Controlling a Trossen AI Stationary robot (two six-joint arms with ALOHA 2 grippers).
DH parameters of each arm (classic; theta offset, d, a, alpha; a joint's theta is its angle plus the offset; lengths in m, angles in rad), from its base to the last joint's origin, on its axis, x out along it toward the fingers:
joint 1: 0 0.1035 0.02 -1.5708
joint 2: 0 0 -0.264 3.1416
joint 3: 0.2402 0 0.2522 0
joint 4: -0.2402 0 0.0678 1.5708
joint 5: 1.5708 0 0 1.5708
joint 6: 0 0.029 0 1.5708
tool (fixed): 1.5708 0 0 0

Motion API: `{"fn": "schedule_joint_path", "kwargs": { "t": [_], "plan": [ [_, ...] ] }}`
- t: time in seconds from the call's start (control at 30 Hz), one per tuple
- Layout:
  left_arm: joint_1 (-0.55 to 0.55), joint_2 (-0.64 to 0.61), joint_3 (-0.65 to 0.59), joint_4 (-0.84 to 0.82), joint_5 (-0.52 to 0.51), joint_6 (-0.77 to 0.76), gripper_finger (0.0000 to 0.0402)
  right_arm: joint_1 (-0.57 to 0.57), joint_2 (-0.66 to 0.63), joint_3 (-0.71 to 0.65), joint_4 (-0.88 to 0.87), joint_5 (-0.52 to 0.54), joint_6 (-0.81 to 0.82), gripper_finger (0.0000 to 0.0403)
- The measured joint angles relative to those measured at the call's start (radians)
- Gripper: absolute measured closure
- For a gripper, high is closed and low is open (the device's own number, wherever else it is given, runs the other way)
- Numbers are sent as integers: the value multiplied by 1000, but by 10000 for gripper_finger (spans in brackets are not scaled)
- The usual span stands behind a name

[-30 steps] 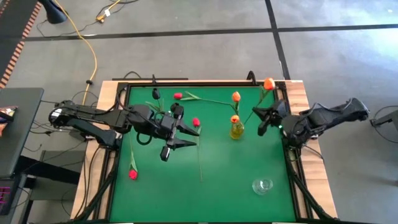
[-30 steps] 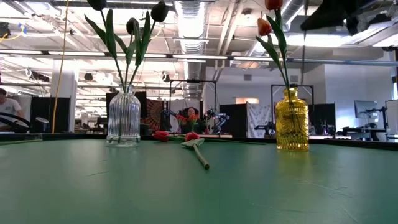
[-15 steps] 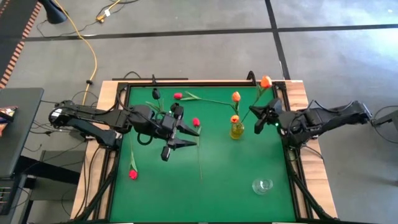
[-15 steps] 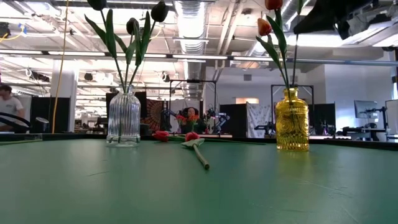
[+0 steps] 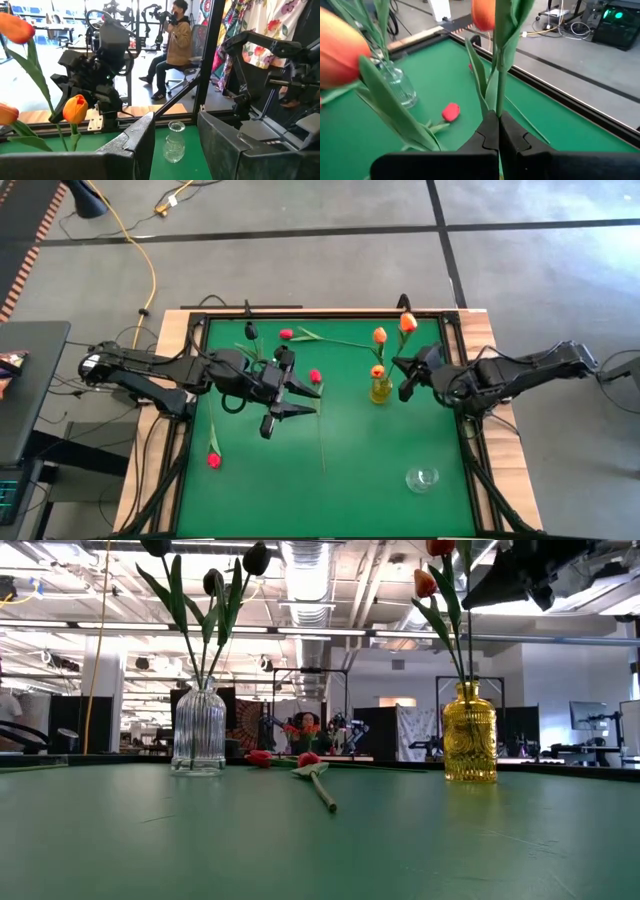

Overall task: Sort flowers into vase by color
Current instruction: Put the orange tulip into the yellow vase

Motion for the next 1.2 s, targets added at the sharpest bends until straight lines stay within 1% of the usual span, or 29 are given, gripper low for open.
{"fn": "schedule_joint_path", "kwargs": {
  "t": [0.17,0.27,0.37,0.53,0.8,0.9,0.97,1.2],
  "plan": [
    [0,0,0,-1,0,0,264,0,46,-20,11,5,17,383],
    [-2,0,0,-5,0,0,264,0,47,-79,19,19,105,383],
    [-9,0,0,-5,0,0,264,9,22,-142,69,32,150,384],
    [-14,0,0,-26,-1,0,264,8,-1,-211,142,32,161,384],
    [-14,0,0,-29,-9,-15,264,8,21,-246,175,26,184,385],
    [-14,0,0,-28,-10,-15,264,6,24,-270,182,5,204,383],
    [-14,0,0,-28,-10,-15,264,3,29,-272,181,4,224,375],
    [-14,0,0,-28,-10,-17,264,1,28,-273,183,3,226,324]
  ]
}}
